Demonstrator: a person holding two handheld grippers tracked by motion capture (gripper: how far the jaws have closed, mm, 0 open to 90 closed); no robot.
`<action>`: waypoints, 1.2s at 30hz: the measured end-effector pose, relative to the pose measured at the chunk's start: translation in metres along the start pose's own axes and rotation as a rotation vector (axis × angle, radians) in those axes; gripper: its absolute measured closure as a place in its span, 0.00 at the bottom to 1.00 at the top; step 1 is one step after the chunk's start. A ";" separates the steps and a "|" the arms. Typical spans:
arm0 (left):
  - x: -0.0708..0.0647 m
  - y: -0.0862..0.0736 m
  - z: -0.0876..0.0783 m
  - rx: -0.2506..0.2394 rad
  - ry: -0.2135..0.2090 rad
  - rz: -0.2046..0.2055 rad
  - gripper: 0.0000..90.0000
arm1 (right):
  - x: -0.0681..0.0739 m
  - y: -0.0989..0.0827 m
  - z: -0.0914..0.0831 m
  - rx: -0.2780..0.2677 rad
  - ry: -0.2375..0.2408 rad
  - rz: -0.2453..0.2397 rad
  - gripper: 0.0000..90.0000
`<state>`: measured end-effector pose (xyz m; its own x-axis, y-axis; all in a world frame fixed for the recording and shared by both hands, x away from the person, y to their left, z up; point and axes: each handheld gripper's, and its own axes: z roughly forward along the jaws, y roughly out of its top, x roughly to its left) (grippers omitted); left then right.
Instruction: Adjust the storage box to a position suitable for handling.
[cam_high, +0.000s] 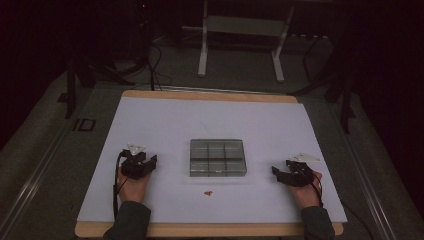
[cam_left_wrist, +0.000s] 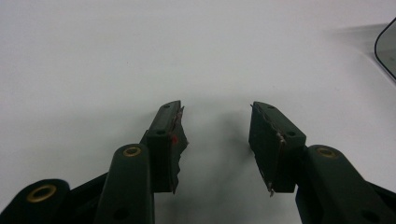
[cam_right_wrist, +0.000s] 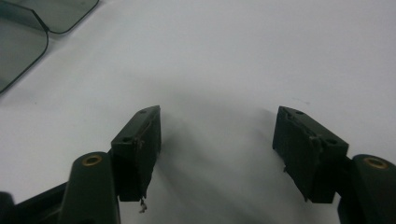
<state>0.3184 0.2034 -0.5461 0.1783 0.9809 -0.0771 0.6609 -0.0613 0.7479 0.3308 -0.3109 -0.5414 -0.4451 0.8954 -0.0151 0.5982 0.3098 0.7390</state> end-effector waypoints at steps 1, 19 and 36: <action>0.000 0.000 0.000 0.001 -0.008 -0.003 0.61 | 0.001 0.000 0.000 -0.001 0.004 -0.002 0.38; -0.025 0.008 -0.010 -0.029 -0.174 0.160 0.82 | 0.011 0.009 -0.001 -0.047 0.045 -0.043 0.49; -0.064 0.024 0.011 -0.014 -0.285 0.243 1.00 | 0.037 0.015 -0.005 -0.093 0.130 -0.061 0.55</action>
<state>0.3311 0.1366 -0.5305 0.5254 0.8475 -0.0749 0.5646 -0.2814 0.7759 0.3201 -0.2750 -0.5274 -0.5645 0.8252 0.0205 0.5057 0.3261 0.7987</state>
